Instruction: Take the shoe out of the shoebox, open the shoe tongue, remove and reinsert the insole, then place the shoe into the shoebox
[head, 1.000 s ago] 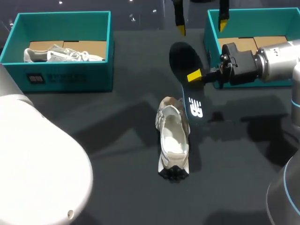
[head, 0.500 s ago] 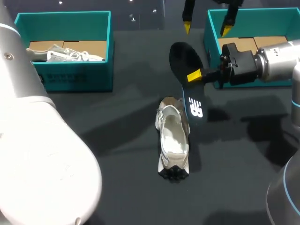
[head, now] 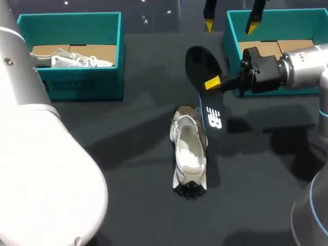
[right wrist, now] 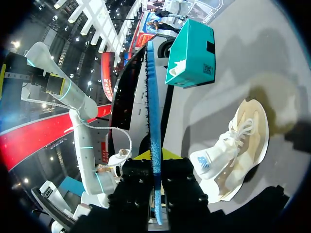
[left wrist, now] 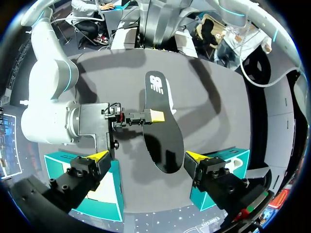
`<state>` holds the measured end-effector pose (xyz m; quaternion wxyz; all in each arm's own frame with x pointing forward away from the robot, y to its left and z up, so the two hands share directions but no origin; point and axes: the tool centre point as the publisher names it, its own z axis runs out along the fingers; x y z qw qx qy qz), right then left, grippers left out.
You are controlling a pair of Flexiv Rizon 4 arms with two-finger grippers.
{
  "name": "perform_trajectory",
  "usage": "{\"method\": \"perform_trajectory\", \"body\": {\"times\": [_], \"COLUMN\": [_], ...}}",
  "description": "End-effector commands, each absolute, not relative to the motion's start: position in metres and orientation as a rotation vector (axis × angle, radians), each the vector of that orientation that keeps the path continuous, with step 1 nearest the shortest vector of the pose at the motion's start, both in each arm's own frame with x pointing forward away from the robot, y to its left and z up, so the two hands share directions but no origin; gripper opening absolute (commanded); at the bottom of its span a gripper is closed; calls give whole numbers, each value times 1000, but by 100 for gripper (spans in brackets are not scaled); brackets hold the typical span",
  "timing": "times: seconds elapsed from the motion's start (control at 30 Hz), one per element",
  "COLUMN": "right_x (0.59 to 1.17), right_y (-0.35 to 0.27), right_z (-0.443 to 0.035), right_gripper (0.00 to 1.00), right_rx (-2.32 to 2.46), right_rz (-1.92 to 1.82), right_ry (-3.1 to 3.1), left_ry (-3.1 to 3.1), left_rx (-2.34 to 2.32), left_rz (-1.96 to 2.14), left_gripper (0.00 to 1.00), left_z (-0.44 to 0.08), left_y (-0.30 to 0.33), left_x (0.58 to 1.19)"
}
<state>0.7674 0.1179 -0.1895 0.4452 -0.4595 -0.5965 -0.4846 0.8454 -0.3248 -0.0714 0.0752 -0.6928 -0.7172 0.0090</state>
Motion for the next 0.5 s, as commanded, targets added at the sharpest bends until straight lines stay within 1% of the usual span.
{"method": "perform_trajectory", "body": {"times": [0.03, 0.23, 0.5], "right_x": [767, 767, 767], "right_y": [119, 119, 119], "right_z": [-190, -190, -190], "right_gripper": [0, 0, 0], "right_rx": [-1142, -1142, -1142], "right_rz": [-1199, -1199, -1199], "right_ry": [-1479, -1479, -1479], "left_ry": [-2267, -2365, -2551], "left_rx": [-2185, -2292, -2350], "left_rz": [183, 343, 606], "left_gripper": [100, 100, 100], "left_z": [-74, -78, -102], "left_y": [-295, -275, -254], "left_x": [832, 822, 815]}}
